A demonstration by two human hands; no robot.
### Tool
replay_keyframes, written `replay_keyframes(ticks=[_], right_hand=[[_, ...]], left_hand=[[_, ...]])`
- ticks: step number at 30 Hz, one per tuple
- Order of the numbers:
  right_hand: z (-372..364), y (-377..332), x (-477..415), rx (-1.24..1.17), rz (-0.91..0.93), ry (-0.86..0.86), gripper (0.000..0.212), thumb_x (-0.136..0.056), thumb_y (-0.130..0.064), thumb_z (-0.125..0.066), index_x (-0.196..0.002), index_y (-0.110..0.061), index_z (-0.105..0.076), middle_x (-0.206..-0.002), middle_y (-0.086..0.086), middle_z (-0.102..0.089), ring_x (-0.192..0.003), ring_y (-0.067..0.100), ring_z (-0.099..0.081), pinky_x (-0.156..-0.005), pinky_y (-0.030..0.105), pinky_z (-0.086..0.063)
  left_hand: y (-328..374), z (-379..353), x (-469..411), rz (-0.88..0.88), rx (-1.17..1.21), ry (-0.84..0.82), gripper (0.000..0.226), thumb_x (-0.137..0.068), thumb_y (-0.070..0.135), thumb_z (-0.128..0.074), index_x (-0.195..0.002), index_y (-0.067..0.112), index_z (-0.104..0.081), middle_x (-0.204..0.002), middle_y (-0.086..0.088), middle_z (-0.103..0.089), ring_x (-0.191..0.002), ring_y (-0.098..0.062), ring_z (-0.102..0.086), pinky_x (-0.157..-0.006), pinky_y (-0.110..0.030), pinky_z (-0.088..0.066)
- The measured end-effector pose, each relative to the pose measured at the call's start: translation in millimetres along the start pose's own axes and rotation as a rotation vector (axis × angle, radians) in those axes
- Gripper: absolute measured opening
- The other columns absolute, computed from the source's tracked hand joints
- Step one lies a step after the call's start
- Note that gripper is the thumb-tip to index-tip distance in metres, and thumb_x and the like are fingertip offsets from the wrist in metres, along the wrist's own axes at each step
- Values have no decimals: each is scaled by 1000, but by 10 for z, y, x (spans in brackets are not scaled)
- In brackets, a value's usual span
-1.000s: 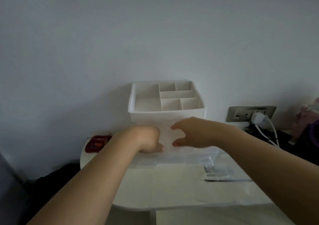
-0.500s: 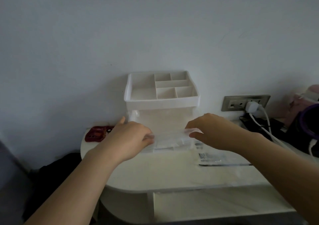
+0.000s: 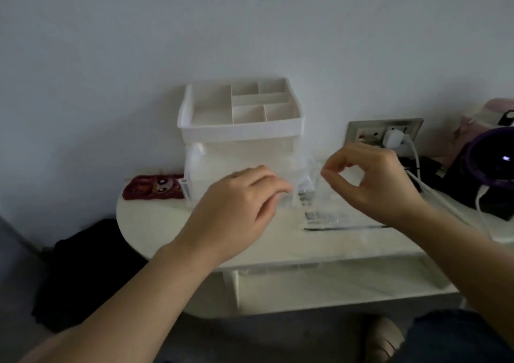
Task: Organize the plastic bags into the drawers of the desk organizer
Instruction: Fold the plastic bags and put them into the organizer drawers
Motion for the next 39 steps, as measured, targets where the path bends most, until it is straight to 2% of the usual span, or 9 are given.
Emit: replay_keyframes(ticks=[4,8,11,15,19,24,31,36,39], right_hand=[[-257,438,396,29,-143,-224,12,-82,-18,-69,-72,-22,-64,-68,-15,-60,-65,1,-56,-59,11,-42],[-624,805,826,121,-271,-580,9,-84,-29,-61,-78,-34,-65,-73,-19,-63,-66,-9,-55,-61,9,-39],[-853,975,1078,199,-333,-747,24,-92,-30,-52,-111,-31,-66,-109,-12,-66,-93,-2,-58,-81,14,-43],[-1015,1208,1318,288,-423,-910,46,-99,-27,-42,-145,-24,-34,-152,-3,-31,-137,16,-31,-111,29,-24],[-984,1322,1250,330,-441,-868,58,-98,-28,-44,-150,-20,-18,-158,1,-10,-142,24,-21,-112,38,-27],[-982,1434,1121,412,-464,-828,49,-95,-35,-49,-139,-15,-38,-137,6,-43,-126,26,-39,-99,39,-41],[-940,1395,1019,604,-421,-751,29,-90,-4,-46,-106,-18,-65,-106,3,-61,-92,24,-62,-68,29,-47],[-717,1339,972,400,-507,-615,19,-93,-20,-47,-98,-24,-65,-100,-3,-64,-90,19,-62,-77,32,-53],[-562,1296,945,210,-552,-519,9,-84,-23,-56,-81,-25,-64,-80,-15,-60,-82,9,-61,-70,25,-51]], left_hand=[[106,-735,62,-3,75,-207,20,-92,14,-54,-103,17,-70,-102,4,-65,-88,-13,-63,-74,-33,-54],[-5,-1525,135,105,31,-387,26,-95,24,-49,-115,25,-66,-137,3,-47,-125,-18,-43,-105,-29,-32],[-115,-1909,151,175,-36,-505,33,-97,29,-45,-127,28,-58,-154,-2,-25,-141,-21,-23,-115,-32,-19],[-263,-2231,156,304,-31,-656,61,-97,30,-43,-151,16,-17,-160,-2,-6,-144,-21,-14,-116,-34,-17],[-283,-2265,110,327,11,-626,75,-94,32,-50,-151,16,-5,-159,3,-4,-141,-20,-23,-110,-32,-27],[-295,-2263,91,326,14,-624,77,-93,34,-51,-151,17,-3,-159,3,-4,-140,-21,-25,-109,-33,-30],[-302,-2267,102,349,44,-612,78,-93,35,-52,-151,18,-3,-159,4,-3,-141,-20,-24,-107,-32,-30],[-303,-2247,77,364,39,-610,76,-93,31,-51,-151,18,-4,-159,3,-5,-139,-22,-28,-106,-34,-33],[-302,-2239,81,387,67,-607,75,-91,33,-51,-151,21,-7,-158,4,-8,-137,-23,-32,-102,-33,-33]])
Point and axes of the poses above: each hand's wrist, its own x-axis away from the middle knuckle, its own z-axis out of the back of the hand, y = z × x, the point moved 9 cm from there along -x, towards the middle knuckle
